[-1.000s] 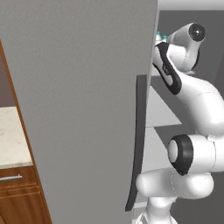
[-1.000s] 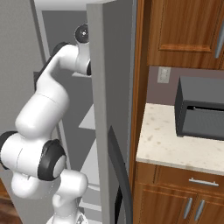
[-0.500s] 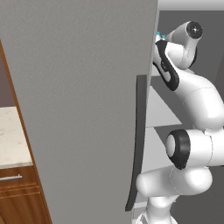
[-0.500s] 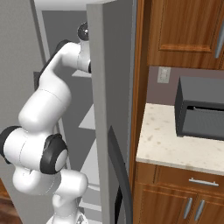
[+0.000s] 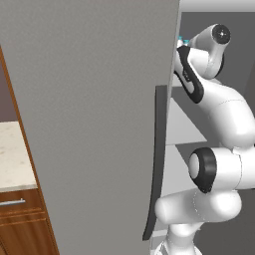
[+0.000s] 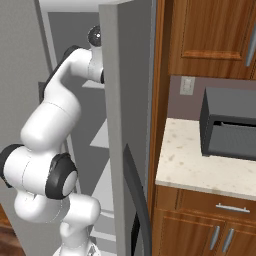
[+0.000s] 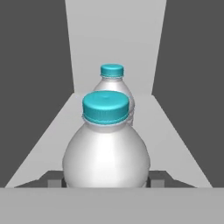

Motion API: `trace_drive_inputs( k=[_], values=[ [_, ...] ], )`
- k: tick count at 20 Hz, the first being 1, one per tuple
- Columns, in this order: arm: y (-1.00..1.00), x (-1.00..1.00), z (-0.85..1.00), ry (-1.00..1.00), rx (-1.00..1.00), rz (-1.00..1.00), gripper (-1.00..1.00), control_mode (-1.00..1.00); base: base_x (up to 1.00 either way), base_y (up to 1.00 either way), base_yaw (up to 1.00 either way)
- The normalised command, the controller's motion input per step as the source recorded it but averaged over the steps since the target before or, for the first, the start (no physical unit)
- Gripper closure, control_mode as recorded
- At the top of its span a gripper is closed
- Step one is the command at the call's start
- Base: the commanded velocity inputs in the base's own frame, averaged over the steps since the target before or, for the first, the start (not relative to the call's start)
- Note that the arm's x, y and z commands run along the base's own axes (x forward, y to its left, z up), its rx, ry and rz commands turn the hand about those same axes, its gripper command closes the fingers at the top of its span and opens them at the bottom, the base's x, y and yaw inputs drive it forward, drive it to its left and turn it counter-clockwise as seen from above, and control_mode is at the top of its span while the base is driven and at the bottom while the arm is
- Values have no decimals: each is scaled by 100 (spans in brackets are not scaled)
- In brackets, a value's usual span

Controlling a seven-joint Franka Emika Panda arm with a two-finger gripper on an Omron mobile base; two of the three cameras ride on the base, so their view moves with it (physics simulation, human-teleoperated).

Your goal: Take the bottled waters from the counter and place them in the freezer to freeze. Close the freezer door after placing the bottles.

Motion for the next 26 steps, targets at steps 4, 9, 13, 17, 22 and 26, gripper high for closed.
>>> trace_drive_inputs(
  k=[4, 9, 13, 17, 22, 26],
  values=[
    [0, 0, 0, 0, 0, 0, -100, -100, 0, 0, 0],
    [0, 0, 0, -1, 0, 0, -100, -100, 0, 0, 0],
    [1, -43, 2, -17, -2, -3, -100, -100, 0, 0, 0],
    [0, -79, 0, -34, 0, -6, -100, -100, 0, 0, 0],
    [0, -68, 12, -23, 0, -8, -100, -100, 0, 0, 0],
    [-1, -74, 45, -2, 0, -21, -100, -100, 0, 0, 0]
  ],
)
